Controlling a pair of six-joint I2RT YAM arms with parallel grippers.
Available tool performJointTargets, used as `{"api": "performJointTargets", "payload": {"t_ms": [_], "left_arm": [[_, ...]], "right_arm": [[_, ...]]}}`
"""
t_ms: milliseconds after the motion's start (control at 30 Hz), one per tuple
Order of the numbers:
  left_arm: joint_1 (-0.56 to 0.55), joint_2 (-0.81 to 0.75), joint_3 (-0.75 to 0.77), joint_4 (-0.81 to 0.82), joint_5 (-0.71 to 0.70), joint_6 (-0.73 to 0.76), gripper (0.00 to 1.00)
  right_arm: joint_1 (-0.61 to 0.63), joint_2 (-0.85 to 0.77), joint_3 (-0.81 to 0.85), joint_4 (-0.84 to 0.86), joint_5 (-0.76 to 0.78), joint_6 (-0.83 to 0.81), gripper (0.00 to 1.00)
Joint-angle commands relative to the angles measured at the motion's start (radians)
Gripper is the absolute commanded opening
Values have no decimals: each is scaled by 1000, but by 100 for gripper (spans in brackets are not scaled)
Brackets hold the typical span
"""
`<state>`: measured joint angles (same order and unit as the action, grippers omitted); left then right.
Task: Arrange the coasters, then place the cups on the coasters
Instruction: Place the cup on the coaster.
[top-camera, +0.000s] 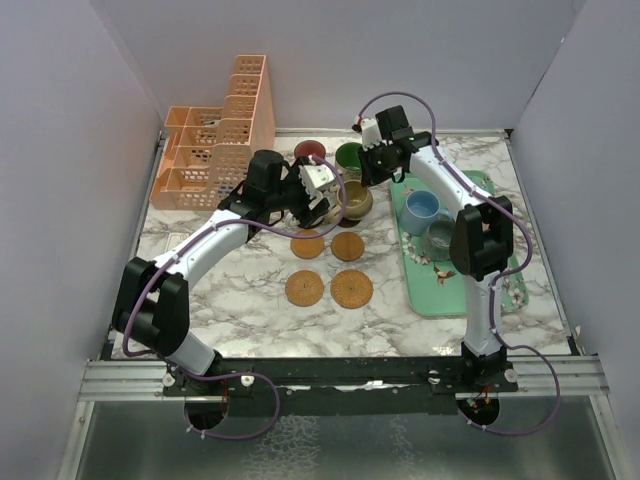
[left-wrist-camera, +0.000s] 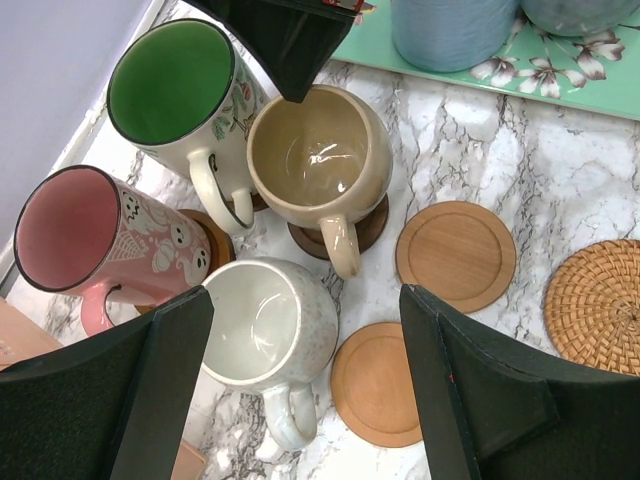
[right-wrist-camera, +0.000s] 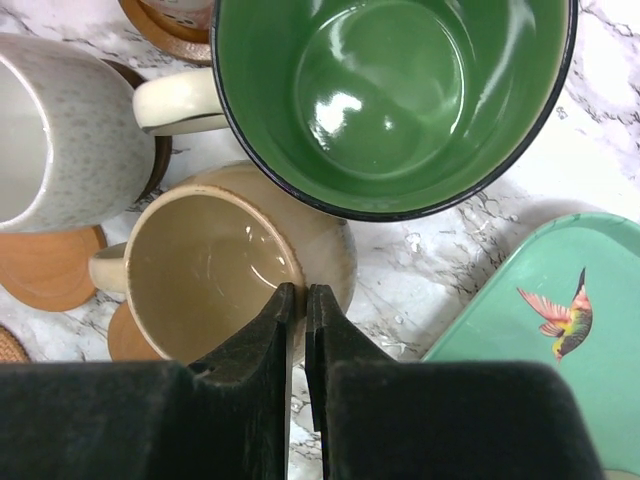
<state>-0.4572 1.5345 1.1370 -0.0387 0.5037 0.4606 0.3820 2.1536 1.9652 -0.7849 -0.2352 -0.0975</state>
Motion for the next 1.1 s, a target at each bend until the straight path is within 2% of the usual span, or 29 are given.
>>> {"api": "performJointTargets", "payload": {"t_ms": [0, 467, 1067], "left_arm": [[9, -35, 18, 16, -14, -9, 79], [11, -43, 13, 13, -4, -10, 79], [11, -60, 0, 13, 0, -4, 79]], "right_arm": [[15, 17, 55, 32, -59, 32, 1], [15, 22, 9, 26, 4, -21, 2], [17, -5, -56, 51, 41, -61, 22]]}}
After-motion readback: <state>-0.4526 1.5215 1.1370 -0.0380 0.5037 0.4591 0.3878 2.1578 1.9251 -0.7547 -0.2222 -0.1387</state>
